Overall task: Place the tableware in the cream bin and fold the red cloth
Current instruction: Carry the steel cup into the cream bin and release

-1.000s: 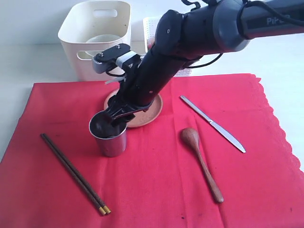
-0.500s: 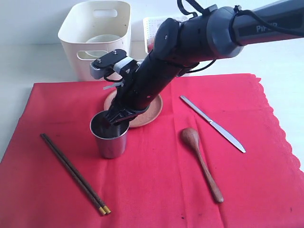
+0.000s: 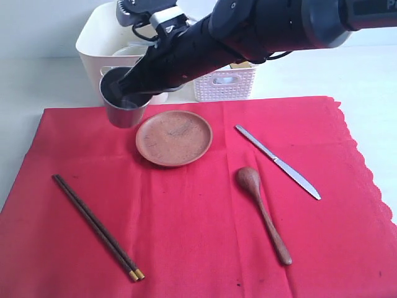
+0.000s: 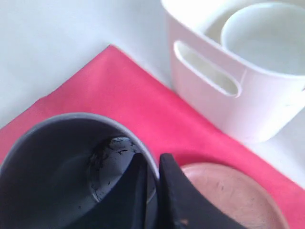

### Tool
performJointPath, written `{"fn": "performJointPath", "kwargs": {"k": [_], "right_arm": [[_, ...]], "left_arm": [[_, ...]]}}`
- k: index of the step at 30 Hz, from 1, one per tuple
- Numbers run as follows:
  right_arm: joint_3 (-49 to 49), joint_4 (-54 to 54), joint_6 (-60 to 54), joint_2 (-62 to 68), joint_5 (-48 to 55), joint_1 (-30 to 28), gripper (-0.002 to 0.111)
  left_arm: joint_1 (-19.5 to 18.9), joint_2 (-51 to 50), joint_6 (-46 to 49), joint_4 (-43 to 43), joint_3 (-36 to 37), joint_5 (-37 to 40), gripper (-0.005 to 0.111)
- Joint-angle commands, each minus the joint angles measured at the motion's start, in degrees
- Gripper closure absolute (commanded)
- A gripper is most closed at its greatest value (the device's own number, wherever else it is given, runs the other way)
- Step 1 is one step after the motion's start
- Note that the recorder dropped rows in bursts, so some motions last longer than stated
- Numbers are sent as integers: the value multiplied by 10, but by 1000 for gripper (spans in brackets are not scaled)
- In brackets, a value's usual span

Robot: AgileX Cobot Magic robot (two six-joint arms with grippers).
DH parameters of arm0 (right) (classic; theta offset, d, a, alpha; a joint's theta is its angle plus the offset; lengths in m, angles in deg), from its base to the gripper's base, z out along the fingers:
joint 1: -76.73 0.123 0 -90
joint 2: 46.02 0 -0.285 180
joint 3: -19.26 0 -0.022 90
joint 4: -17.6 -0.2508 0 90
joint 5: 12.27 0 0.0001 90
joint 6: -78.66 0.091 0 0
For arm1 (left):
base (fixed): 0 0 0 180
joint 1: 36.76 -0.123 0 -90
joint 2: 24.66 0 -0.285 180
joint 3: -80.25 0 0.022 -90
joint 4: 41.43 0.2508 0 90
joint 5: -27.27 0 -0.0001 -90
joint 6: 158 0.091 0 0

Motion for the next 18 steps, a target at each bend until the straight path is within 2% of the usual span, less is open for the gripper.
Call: {"fn": "performJointPath", "kwargs": {"k": [1,9,14,18], "right_arm": [[21,-16,-6,-6,-41,1,108],[125,-22,-6,9,-37,1,108],[201,-23,-6,64,-38,1,108],[247,-22,-6,111,-92,0,108]], "left_arm": [[-2,-2,-1,-2,0,-3,105],[-2,-2,-1,-2,0,-3,105],[-2,-2,-1,-2,0,-3,105],[-2,-2,-1,-2,0,-3,105]]}}
